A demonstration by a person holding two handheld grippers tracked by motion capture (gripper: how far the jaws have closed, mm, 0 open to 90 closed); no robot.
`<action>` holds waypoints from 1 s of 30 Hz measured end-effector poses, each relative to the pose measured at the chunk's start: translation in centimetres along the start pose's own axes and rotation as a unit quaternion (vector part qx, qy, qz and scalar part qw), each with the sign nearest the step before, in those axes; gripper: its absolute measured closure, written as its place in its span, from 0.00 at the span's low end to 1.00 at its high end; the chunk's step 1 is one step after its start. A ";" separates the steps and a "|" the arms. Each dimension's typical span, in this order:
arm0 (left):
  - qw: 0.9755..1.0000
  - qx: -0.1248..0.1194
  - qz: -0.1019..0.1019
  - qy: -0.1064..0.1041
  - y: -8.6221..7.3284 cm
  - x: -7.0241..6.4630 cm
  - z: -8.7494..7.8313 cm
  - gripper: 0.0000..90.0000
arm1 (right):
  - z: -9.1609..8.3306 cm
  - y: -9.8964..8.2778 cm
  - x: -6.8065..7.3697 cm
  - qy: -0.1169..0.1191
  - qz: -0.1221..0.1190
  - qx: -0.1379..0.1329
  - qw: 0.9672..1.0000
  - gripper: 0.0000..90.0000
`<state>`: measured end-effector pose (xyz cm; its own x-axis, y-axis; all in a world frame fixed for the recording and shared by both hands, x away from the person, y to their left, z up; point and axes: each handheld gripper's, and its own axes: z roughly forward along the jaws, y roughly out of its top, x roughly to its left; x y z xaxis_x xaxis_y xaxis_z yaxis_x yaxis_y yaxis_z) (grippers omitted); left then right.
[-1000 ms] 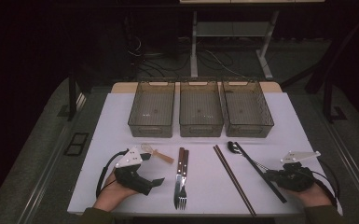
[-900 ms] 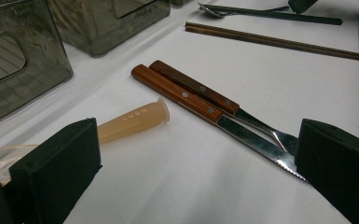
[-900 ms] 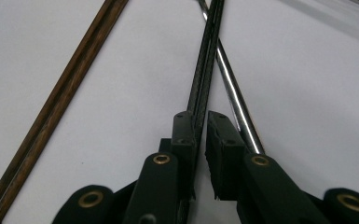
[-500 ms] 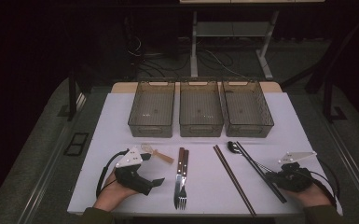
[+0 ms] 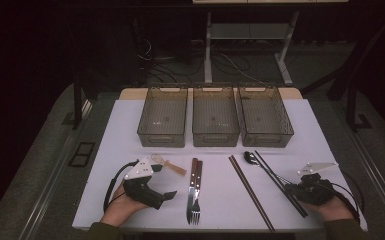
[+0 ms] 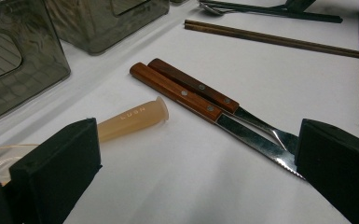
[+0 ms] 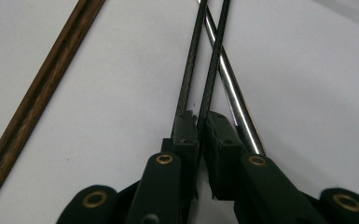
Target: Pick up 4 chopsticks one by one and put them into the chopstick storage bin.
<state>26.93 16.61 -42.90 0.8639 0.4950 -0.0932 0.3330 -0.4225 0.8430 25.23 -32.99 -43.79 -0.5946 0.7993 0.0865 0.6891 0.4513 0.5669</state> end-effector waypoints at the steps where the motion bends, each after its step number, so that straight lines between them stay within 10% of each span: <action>1: 1.000 0.001 0.001 0.000 0.0 0.0 0.0 0.00 | 0.0 0.0 0.0 0.000 0.000 -0.001 1.000 0.92; 30: 1.000 0.001 0.004 -0.003 0.0 -0.1 0.1 0.00 | -0.4 0.0 -0.5 -0.004 0.034 -0.005 0.999 0.96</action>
<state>26.92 16.47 -42.94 0.8688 0.4867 -0.0908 0.3276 -0.4275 0.8426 25.42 -33.56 -43.50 -0.5436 0.8309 0.1187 0.7231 0.3918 0.5689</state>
